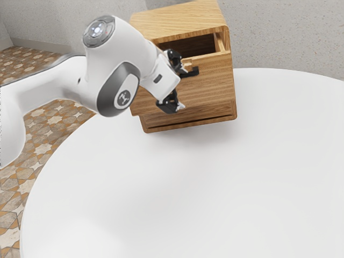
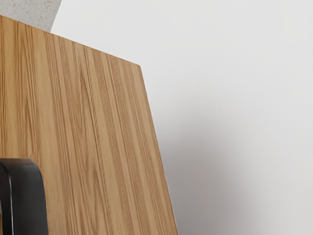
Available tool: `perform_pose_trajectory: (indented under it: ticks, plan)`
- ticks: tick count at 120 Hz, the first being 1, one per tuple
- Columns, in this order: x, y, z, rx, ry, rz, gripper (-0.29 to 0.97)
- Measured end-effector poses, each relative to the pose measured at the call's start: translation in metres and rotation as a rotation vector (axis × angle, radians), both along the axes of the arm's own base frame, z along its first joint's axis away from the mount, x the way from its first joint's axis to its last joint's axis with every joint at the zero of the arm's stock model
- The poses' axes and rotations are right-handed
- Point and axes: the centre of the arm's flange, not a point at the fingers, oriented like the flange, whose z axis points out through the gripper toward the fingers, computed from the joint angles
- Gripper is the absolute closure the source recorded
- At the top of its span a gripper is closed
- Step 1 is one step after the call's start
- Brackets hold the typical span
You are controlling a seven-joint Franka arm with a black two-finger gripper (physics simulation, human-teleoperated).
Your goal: Pull the drawer handle with one arm to open the drawer
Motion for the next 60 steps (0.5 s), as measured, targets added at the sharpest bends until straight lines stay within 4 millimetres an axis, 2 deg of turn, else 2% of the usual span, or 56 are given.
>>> perform_pose_trajectory:
  ticks: [24,43,60]
  plan:
    - [-0.002,-0.001,-0.013,0.005,0.022,-0.002,0.0]
    - [-0.02,-0.003,-0.002,-0.006,0.015,-0.007,0.06]
    - [-0.03,-0.006,0.001,-0.013,0.014,-0.011,0.02]
